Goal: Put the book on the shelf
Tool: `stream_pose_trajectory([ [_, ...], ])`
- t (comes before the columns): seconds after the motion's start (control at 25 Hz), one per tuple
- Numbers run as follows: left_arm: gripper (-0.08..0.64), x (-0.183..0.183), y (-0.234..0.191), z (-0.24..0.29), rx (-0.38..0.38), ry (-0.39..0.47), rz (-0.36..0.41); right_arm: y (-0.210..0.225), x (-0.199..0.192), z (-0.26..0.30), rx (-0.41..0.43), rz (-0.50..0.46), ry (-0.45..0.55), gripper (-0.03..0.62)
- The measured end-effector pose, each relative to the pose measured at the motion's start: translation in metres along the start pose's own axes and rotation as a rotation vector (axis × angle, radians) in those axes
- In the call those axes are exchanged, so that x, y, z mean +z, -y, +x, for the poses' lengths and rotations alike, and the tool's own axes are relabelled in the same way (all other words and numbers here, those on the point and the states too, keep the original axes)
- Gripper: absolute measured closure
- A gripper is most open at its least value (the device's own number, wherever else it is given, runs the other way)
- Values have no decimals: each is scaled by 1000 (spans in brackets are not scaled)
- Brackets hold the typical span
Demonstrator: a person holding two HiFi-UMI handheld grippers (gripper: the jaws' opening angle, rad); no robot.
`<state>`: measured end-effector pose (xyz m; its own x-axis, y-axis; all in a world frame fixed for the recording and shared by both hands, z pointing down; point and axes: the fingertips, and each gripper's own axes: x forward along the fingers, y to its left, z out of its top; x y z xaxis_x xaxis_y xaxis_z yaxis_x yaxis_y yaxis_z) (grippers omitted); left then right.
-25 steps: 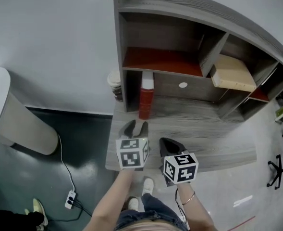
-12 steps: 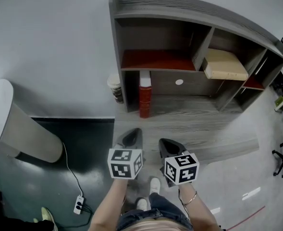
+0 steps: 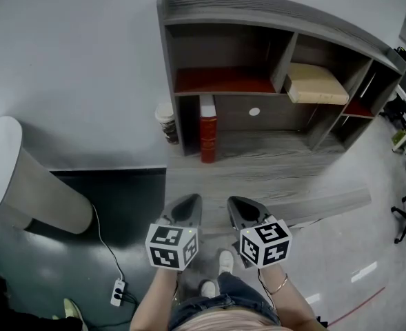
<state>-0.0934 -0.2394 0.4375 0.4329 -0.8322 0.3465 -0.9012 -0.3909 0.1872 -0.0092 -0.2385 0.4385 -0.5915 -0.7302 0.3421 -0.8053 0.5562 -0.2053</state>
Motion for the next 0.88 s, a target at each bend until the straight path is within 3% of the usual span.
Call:
stream_pose_trajectory([
  [0.88,548,-14,3,-53,-15,-2,-3,-42,-5,-29,10,-55,17,584],
])
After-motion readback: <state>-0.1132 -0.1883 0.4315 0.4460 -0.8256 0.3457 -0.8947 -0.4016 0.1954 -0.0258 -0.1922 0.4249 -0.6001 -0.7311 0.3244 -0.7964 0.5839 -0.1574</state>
